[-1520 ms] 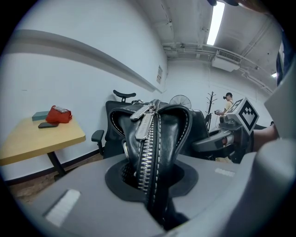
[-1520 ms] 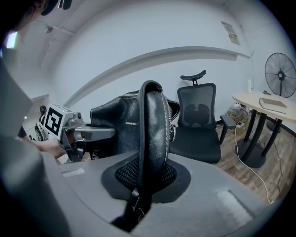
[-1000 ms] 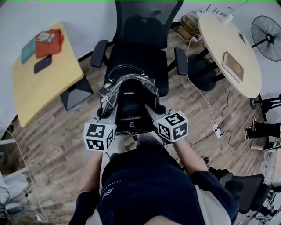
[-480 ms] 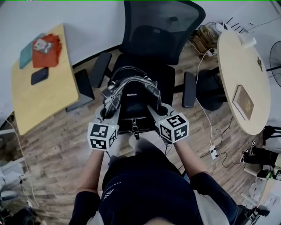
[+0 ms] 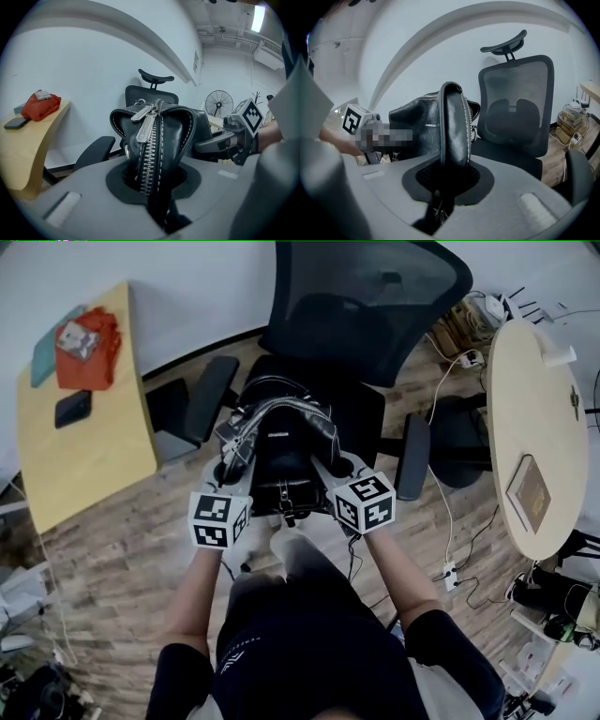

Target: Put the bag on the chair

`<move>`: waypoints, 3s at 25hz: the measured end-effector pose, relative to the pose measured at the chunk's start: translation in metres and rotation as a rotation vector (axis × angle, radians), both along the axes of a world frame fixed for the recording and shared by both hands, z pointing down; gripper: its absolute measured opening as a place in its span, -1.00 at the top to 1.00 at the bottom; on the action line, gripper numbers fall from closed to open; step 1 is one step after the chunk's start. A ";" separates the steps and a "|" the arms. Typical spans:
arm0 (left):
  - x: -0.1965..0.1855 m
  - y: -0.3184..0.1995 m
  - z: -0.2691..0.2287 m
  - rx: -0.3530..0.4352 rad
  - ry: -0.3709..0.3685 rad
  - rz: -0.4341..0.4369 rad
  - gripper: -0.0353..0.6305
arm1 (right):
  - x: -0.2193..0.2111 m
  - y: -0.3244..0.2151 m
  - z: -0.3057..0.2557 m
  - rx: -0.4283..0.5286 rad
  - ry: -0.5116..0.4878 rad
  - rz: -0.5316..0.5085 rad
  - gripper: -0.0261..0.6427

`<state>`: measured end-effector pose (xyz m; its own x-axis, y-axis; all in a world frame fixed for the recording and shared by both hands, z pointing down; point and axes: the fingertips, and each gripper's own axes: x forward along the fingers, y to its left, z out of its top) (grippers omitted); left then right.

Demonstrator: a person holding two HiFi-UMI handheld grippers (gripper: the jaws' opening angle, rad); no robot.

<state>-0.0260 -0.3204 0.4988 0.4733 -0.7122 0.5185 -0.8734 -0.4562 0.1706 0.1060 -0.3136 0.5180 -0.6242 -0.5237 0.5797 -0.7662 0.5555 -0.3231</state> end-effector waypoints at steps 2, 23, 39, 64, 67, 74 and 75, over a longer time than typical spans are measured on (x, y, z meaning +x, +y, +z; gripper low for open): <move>0.000 -0.008 0.011 -0.010 -0.006 -0.009 0.62 | 0.000 -0.010 0.011 -0.011 -0.001 -0.003 0.78; 0.003 -0.036 0.090 -0.114 -0.042 -0.009 0.57 | 0.007 -0.050 0.099 -0.092 0.030 0.008 0.65; 0.006 -0.047 0.111 -0.128 0.009 0.024 0.48 | 0.017 -0.058 0.127 -0.136 0.062 0.049 0.43; -0.016 -0.042 0.099 -0.152 -0.078 0.031 -0.13 | 0.044 -0.064 0.092 -0.062 0.203 0.210 0.06; -0.020 -0.038 0.091 -0.139 -0.081 0.047 -0.15 | 0.047 -0.059 0.082 -0.048 0.190 0.262 0.06; -0.029 -0.033 0.066 -0.095 -0.041 0.038 -0.14 | 0.047 -0.041 0.057 -0.031 0.139 0.323 0.10; -0.030 -0.031 0.063 -0.094 -0.036 0.040 -0.12 | 0.045 -0.038 0.053 -0.036 0.127 0.321 0.13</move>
<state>-0.0564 -0.3511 0.5613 0.4803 -0.6406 0.5991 -0.8610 -0.4745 0.1830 0.1509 -0.3520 0.5708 -0.3523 -0.6597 0.6638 -0.9355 0.2697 -0.2285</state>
